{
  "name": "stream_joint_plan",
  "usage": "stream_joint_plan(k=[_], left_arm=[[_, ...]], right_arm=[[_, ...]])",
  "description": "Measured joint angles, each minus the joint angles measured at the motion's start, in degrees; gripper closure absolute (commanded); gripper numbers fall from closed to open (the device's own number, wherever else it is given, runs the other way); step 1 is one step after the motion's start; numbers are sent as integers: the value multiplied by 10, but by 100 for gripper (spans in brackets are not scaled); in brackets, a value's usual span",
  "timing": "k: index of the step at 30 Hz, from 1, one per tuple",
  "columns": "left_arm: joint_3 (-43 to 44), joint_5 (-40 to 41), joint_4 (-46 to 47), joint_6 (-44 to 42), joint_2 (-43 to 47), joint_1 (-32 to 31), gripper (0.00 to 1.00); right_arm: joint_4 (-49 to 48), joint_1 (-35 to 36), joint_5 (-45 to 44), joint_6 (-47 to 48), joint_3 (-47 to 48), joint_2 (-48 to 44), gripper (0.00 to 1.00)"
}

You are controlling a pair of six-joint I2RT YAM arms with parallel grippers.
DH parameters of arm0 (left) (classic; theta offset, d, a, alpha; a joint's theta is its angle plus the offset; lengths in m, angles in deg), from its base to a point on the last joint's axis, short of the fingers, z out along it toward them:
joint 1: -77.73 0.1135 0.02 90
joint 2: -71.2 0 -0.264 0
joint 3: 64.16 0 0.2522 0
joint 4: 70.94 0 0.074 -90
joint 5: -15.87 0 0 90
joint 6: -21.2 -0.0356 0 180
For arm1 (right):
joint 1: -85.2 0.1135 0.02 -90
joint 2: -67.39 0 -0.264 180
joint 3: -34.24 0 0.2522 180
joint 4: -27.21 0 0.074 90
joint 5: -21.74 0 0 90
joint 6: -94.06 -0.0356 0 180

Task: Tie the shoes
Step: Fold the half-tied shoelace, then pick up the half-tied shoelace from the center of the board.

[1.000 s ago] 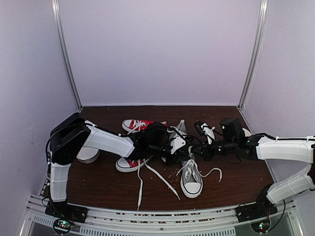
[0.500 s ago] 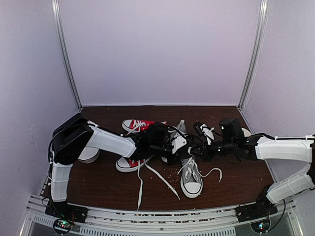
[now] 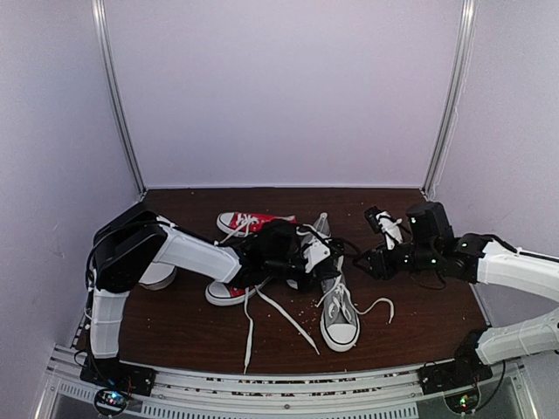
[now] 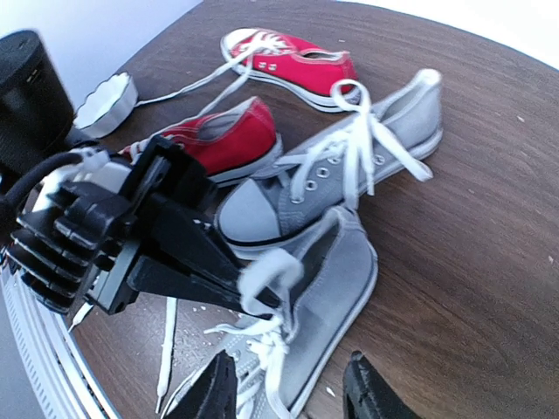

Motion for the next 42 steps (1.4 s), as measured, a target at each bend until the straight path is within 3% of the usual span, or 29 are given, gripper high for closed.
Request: stream_joint_plan(k=[10,13,20,23,28,35,42], left_arm=[[-17,15,10,-9,0,-7,100],[-17,18,10,-12,0,-7,100],[-18,25,10,-24,0,-9,100],[-21,29,9,-29,0,-11,100],[-21,35,7,-36,0,-14,100],[-21,39,6,-44,0,-16,100],[-21,48,5,-54,0,-20,100]], right_arm=[[205,-47,-187,-108,17,-39,50],[234,-48,-197,-129,10,-16,44],[235,-48,-156,-151,-17,60,42],[227,-48,-138,-156,-35,90,51],[208,-50,-104,-152,-46,126,98],[208,-84,-85,-124,-12,138,100],[182,-101,-37,-73,203,200,100]])
